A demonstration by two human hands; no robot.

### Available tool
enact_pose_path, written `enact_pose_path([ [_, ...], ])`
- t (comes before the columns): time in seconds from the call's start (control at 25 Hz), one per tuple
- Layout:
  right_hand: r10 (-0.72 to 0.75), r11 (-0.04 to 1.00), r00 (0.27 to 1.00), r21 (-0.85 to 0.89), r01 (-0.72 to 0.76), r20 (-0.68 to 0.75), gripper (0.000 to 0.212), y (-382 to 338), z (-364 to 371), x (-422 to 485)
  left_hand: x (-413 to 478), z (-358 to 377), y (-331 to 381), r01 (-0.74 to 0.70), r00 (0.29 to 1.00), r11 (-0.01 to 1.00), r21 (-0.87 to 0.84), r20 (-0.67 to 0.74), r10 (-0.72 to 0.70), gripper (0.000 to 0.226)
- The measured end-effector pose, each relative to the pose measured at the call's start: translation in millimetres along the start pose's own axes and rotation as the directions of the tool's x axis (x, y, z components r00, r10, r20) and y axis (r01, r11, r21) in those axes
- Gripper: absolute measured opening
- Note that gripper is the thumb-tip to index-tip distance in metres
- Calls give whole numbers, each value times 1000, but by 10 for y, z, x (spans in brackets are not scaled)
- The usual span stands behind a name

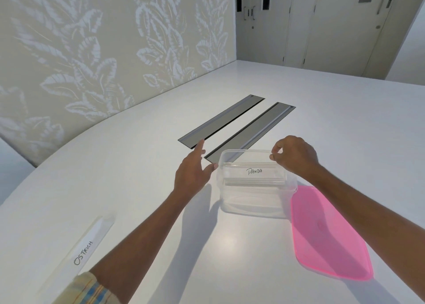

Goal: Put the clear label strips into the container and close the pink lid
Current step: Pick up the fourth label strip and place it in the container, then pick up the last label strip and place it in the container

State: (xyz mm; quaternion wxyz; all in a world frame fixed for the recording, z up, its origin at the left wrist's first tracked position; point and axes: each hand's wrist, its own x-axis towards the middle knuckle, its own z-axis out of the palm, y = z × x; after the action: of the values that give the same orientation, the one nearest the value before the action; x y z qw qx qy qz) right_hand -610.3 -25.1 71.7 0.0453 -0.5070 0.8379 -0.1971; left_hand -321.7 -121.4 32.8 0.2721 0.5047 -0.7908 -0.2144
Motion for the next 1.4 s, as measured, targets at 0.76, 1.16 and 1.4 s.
enact_pose_path([
  [0.76, -560, 813, 799, 334, 477, 221, 20, -2545, 676, -669, -1889, -2047, -1561, 504, 837, 856, 117, -311, -450, 72],
  [1.16, -687, 724, 632, 419, 549, 359, 29, -3666, 1494, -1107, -2541, -2150, -2227, 686, 713, 726, 51, -246, -657, 82],
  [1.4, -703, 703, 557, 312, 640, 441, 60, -3947, 1975, -1256, -2601, -1992, -2432, 687, 720, 724, 62, -192, -667, 71],
])
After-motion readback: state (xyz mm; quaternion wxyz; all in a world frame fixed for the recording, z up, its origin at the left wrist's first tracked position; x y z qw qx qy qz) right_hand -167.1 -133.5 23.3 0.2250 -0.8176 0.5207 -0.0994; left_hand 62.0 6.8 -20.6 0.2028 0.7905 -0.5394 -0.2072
